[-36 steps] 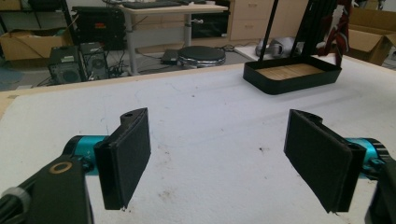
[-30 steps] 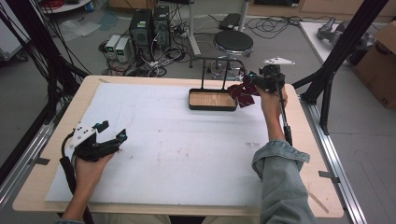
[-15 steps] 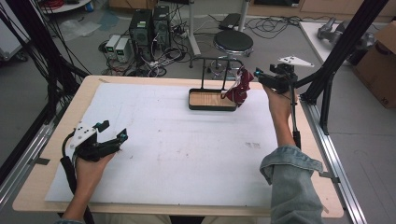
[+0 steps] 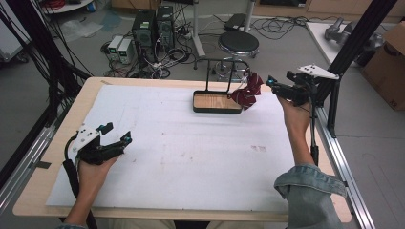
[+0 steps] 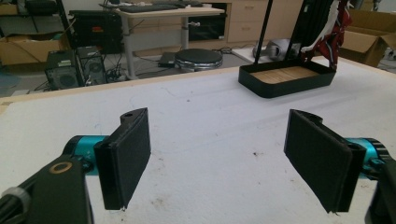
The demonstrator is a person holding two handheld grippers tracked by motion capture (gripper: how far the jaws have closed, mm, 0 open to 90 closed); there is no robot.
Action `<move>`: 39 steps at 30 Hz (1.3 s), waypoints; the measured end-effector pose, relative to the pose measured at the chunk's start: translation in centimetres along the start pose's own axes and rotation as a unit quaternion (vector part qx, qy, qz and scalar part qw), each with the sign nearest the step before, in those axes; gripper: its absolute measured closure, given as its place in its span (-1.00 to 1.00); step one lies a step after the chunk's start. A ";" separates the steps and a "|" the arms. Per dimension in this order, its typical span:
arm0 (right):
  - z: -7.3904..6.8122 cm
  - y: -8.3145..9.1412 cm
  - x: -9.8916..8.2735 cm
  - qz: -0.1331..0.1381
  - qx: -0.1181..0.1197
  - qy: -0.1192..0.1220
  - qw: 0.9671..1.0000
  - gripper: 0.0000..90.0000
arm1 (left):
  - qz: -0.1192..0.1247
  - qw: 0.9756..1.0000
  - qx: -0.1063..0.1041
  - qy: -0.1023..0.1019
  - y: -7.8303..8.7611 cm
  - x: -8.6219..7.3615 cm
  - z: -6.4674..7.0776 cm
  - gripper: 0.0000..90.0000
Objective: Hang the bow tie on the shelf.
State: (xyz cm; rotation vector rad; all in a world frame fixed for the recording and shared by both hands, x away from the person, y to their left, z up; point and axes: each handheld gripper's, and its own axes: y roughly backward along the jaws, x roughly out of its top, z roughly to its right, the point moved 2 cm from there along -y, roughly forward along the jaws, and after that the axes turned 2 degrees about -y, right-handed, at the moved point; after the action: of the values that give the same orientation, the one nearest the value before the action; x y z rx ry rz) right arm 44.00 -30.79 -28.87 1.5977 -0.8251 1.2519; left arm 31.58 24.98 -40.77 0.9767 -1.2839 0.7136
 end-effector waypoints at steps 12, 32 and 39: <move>-0.4 4.3 -2.3 0.043 0.000 -0.002 0.999 -0.61 | -0.002 1.000 0.000 -0.001 -0.1 0.0 0.0 -0.49; -2.6 9.2 -6.3 0.078 0.024 -0.018 0.997 -0.73 | -0.004 1.000 0.002 -0.001 0.0 -0.2 0.1 -0.49; -2.7 10.5 -8.8 0.081 0.017 -0.021 0.996 -0.73 | 0.000 1.000 0.001 -0.002 0.2 -0.1 0.2 -0.49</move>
State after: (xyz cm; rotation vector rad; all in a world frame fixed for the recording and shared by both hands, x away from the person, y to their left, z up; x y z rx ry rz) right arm 31.29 -32.27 -34.48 1.6148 -0.9809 1.3576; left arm 31.32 24.87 -40.83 0.9813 -1.2873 0.7133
